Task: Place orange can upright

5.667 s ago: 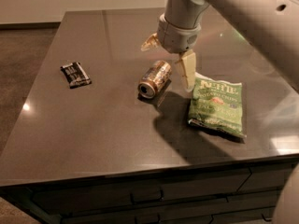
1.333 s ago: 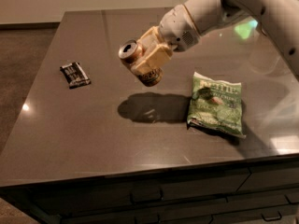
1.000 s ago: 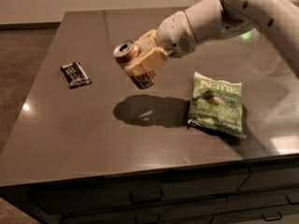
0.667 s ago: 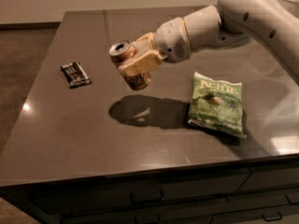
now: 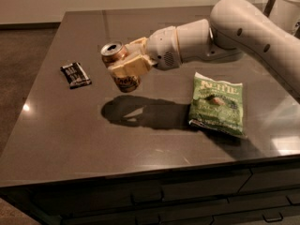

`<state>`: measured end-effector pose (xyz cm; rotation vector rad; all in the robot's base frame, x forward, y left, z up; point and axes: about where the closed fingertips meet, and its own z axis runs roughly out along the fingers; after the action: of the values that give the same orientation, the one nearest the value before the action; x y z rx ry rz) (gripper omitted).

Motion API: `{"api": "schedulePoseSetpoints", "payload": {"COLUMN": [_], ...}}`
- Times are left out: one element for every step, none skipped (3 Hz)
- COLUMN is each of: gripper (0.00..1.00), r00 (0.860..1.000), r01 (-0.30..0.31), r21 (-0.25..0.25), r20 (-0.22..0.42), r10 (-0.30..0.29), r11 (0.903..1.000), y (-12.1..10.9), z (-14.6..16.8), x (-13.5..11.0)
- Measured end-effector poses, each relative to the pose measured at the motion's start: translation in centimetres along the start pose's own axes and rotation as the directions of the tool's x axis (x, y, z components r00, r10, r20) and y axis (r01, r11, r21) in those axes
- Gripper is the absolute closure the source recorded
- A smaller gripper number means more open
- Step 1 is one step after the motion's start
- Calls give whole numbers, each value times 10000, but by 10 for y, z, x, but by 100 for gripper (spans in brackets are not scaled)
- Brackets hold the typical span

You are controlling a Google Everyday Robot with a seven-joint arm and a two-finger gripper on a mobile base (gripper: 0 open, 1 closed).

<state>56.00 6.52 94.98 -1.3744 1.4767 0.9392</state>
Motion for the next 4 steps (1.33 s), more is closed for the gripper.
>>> {"api": "schedulePoseSetpoints", "payload": {"gripper": [100, 82, 61, 37], "r00": [9988, 9963, 9937, 9879], "r01": [-253, -550, -757, -1064], "r21": [12, -49, -92, -145], "r20": [417, 659, 825, 1117], "r10": [252, 552, 762, 1074], "r11": [9997, 9985, 9971, 9942], "y": [1, 1, 1, 0], "z": [9, 14, 16, 18], "x": [-3, -4, -4, 2]}}
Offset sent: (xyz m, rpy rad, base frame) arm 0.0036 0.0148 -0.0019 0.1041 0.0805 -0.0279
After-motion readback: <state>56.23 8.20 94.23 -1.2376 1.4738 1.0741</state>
